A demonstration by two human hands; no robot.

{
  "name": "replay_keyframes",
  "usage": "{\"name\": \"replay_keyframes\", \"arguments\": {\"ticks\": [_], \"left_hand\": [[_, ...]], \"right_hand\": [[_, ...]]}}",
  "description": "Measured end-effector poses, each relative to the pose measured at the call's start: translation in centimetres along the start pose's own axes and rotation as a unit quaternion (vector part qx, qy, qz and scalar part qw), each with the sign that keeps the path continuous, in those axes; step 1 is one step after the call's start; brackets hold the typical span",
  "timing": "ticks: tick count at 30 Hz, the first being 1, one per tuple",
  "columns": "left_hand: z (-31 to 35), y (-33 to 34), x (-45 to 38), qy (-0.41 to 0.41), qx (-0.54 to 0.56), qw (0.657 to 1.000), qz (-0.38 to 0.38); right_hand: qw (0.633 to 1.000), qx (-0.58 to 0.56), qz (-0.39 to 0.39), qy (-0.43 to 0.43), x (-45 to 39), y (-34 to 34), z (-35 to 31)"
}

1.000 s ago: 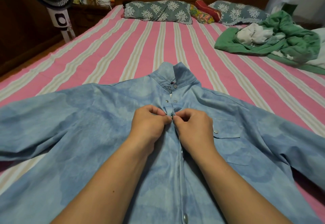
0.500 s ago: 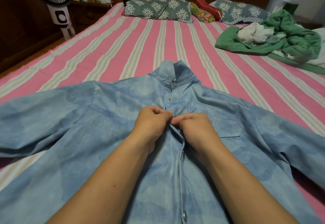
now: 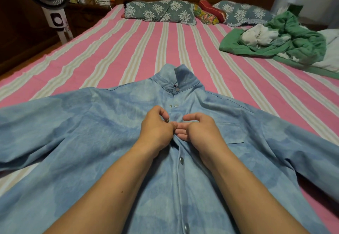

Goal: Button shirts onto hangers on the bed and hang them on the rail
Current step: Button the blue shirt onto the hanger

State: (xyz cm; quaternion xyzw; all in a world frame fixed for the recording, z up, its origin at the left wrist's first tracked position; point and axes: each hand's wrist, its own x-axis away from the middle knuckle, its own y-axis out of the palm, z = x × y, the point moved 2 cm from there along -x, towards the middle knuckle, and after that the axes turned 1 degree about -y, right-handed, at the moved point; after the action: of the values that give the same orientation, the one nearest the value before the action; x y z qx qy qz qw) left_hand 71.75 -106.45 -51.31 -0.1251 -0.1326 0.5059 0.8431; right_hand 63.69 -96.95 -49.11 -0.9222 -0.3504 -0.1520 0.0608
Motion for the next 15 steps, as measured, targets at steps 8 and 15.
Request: {"name": "replay_keyframes", "arguments": {"ticks": [8, 15], "left_hand": [[0.1, 0.2, 0.5, 0.077, -0.178, 0.981, -0.013], [-1.2, 0.5, -0.5, 0.114, -0.256, 0.959, -0.047]], "right_hand": [[0.918, 0.307, 0.117, -0.223, 0.7, 0.2, -5.0], [0.807, 0.554, -0.024, -0.203, -13.9, 2.0, -4.7]]}}
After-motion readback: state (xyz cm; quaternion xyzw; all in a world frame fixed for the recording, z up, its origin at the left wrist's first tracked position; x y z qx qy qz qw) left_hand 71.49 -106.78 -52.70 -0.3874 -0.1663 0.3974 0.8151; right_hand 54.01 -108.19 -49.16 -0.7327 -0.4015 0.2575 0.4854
